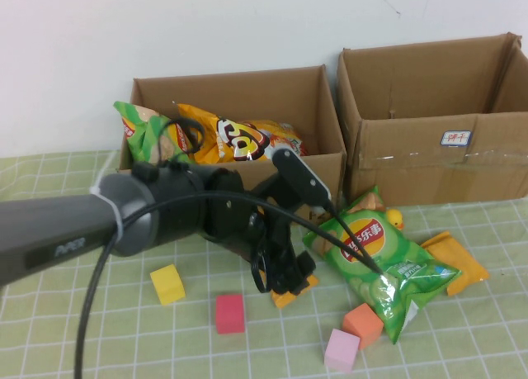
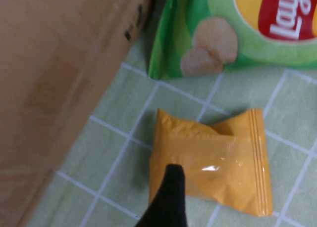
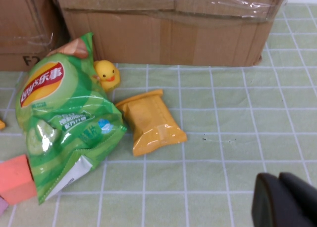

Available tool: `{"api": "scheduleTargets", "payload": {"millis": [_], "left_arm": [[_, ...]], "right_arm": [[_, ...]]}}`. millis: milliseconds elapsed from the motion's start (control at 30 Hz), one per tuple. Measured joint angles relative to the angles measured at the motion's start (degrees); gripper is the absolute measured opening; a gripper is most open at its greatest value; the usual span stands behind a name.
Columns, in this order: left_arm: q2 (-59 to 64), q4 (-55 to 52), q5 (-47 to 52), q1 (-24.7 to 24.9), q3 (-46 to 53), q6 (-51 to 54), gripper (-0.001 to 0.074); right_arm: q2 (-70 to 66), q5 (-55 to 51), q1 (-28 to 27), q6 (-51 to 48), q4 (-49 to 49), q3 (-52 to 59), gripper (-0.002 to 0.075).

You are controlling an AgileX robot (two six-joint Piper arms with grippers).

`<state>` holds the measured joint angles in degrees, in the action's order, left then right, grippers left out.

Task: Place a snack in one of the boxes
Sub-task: Pick up the biscuit

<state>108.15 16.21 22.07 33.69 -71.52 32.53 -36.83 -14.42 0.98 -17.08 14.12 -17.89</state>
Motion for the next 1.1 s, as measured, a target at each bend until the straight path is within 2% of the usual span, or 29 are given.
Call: {"api": "scheduleTargets", "payload": {"millis": [233,467,767,1100], "left_arm": [[4.6,-2.4,0.4,0.1,-1.0,-1.5,0.0661],[9.1,-4.4,5.9,0.1,-9.6,-6.7,0.0662],[14.8,-15.6,13.4,0.1,-15.3,-15.5,0.0662],[15.7,-10.2,10.4,0.1,-15.4,-15.5,0.0662]], "right_arm": [[0.0,0.1,0.0,0.0,0.1,0.0,-0.0002],[0.0,0.3,0.0,0.0,0.1,0.0,-0.0002],[0.0,0.4,0.0,0.0,0.5,0.0,-0.0002],[0.0,0.4,0.0,0.0,1.1,0.0,-0.0002]]}}
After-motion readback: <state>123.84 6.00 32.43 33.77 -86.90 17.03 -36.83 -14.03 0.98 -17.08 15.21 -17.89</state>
